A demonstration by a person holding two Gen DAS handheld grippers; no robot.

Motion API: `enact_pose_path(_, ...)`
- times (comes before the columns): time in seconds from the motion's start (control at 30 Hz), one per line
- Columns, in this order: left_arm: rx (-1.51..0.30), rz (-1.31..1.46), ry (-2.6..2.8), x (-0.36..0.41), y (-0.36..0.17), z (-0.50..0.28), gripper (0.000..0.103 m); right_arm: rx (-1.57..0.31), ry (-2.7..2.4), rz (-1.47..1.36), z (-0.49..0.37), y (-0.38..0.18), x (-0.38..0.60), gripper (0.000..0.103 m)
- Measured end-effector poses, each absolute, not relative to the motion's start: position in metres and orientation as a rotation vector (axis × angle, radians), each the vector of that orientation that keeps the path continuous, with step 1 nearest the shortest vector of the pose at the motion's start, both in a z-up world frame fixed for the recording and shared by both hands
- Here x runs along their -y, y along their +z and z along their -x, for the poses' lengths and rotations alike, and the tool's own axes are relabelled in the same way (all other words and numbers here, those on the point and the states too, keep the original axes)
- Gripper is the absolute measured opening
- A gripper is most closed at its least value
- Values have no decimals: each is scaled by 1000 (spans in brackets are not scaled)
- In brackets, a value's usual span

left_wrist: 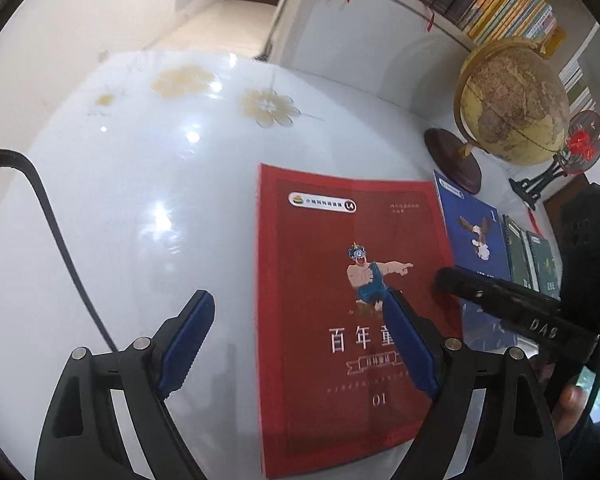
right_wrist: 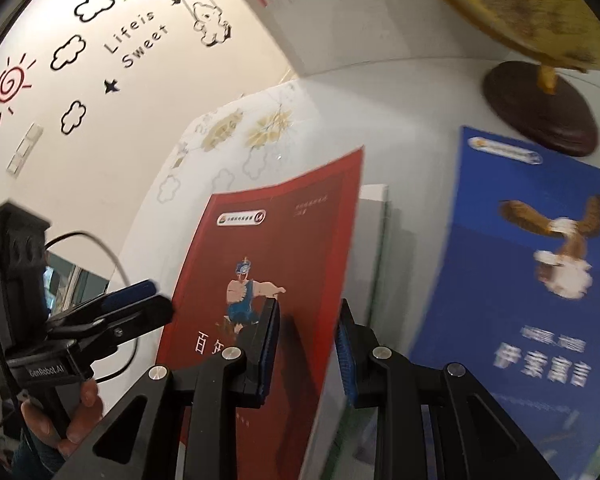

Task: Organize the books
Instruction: 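Open both tools and withdraw them from the red book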

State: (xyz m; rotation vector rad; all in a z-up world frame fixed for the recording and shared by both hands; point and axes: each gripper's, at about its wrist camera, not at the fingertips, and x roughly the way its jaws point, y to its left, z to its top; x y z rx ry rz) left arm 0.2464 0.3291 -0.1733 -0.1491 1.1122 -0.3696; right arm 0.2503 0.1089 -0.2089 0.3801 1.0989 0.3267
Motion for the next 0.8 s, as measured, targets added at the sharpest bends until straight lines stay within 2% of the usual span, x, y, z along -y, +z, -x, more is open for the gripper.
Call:
enact_pose_path(0.33, -1020, 131, -375, -306, -130, -219, 84, -1031, 321, -400, -214, -165, -91, 33)
enact_pose_path(0.5, -999, 123, -402, -279, -113, -205, 84, -996, 297, -341, -186, -144, -86, 41)
enact_pose_path(0.8, -929, 73, -473, -216, -73, -176, 84, -918, 230, -310, -138, -102, -46, 44)
